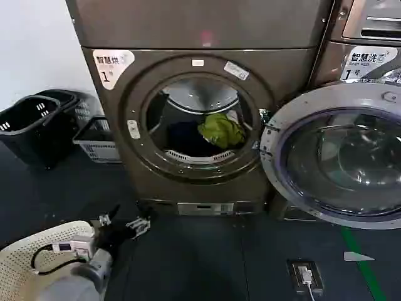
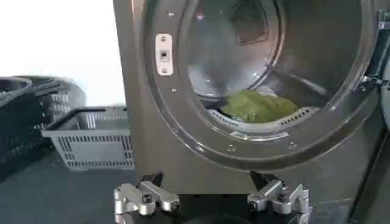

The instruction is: Grasp the clothes from the dryer.

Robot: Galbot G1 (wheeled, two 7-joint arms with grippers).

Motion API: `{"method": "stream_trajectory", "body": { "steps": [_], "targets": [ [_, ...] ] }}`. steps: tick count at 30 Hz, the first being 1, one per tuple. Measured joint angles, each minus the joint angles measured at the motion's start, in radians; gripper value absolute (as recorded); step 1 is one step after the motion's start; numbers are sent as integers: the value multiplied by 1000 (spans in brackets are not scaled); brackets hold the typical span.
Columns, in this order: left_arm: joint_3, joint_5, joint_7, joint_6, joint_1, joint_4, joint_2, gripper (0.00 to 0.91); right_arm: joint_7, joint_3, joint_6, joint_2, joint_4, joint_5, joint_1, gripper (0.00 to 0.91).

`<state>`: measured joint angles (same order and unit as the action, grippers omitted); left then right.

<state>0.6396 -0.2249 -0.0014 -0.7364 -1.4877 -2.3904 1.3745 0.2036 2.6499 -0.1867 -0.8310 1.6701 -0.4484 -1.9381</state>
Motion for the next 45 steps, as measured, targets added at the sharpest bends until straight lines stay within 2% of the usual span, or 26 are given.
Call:
{"method": "stream_trajectory", "body": {
  "steps": [11, 45],
  "targets": [
    [3, 0, 2, 0, 4, 4, 0, 907, 0, -9, 31, 0, -2, -21, 9, 907],
    [-11, -7, 5, 0, 18, 5, -13, 907, 6, -12, 59, -12, 15, -72, 7, 907]
  ]
}}
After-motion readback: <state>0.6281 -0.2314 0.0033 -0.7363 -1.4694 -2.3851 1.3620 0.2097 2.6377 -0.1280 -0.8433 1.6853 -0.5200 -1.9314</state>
